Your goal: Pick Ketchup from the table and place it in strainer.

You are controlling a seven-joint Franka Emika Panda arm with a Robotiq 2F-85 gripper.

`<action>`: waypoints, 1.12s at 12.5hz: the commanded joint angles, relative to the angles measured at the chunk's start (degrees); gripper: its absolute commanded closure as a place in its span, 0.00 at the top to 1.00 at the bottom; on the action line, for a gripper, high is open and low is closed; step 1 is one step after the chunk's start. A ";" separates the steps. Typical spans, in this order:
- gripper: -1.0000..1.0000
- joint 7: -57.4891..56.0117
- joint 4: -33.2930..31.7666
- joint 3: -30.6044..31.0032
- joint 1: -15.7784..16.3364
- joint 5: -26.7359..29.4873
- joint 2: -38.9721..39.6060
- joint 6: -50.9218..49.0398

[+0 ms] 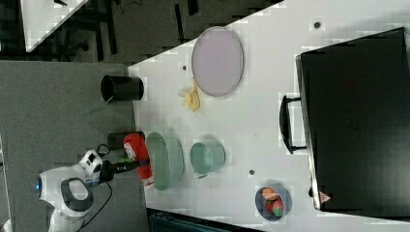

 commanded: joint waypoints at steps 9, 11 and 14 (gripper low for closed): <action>0.95 9.52 0.48 -0.69 0.77 -4.51 18.25 17.00; 1.00 9.66 0.75 -0.74 0.52 -4.59 16.60 16.74; 1.00 13.71 2.90 -0.74 -1.44 -4.44 9.55 9.79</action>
